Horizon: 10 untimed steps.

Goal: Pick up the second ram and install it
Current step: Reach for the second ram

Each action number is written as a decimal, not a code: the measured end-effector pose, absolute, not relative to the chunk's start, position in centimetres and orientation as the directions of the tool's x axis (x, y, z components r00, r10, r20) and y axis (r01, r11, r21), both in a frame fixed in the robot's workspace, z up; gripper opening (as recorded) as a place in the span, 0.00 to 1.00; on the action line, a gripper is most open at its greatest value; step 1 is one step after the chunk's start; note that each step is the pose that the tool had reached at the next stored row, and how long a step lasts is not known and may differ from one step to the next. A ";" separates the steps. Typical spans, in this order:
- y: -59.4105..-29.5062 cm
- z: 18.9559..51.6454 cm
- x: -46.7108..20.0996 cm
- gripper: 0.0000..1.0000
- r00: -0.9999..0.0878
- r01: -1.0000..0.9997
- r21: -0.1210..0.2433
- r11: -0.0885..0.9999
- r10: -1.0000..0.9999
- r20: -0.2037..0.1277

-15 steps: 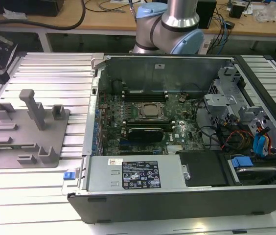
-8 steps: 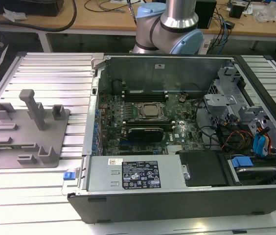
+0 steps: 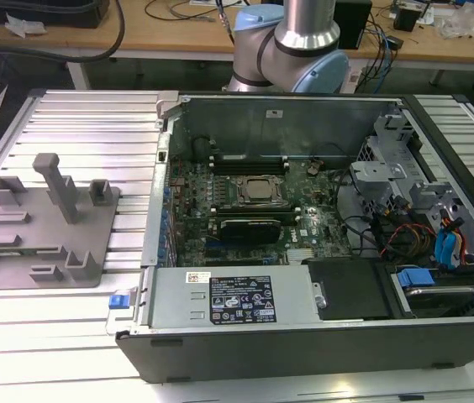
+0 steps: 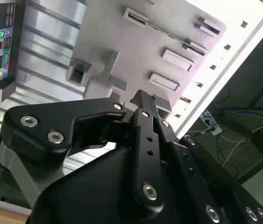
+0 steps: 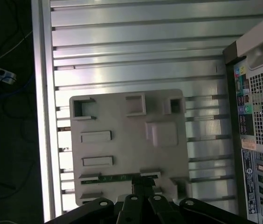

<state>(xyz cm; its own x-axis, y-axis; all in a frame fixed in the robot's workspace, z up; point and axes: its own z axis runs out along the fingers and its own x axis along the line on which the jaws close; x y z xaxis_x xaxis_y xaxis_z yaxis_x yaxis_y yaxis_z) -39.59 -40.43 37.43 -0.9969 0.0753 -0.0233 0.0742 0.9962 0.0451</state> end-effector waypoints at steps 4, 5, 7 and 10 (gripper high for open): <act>-40.9 36.8 -40.0 0.08 -0.997 0.074 0.045 0.996 0.075 -0.023; -41.0 36.6 -40.1 0.08 -0.997 0.074 0.045 0.996 0.075 -0.023; -41.2 36.1 -40.4 0.08 -0.997 0.074 0.045 0.996 0.075 -0.021; -41.3 35.7 -40.6 0.08 -0.997 0.074 0.045 0.996 0.075 -0.019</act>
<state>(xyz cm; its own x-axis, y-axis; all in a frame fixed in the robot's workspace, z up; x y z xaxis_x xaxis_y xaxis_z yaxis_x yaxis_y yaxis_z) -40.58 -41.33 35.69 -0.9970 0.0753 -0.0189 0.0744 0.9962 0.0448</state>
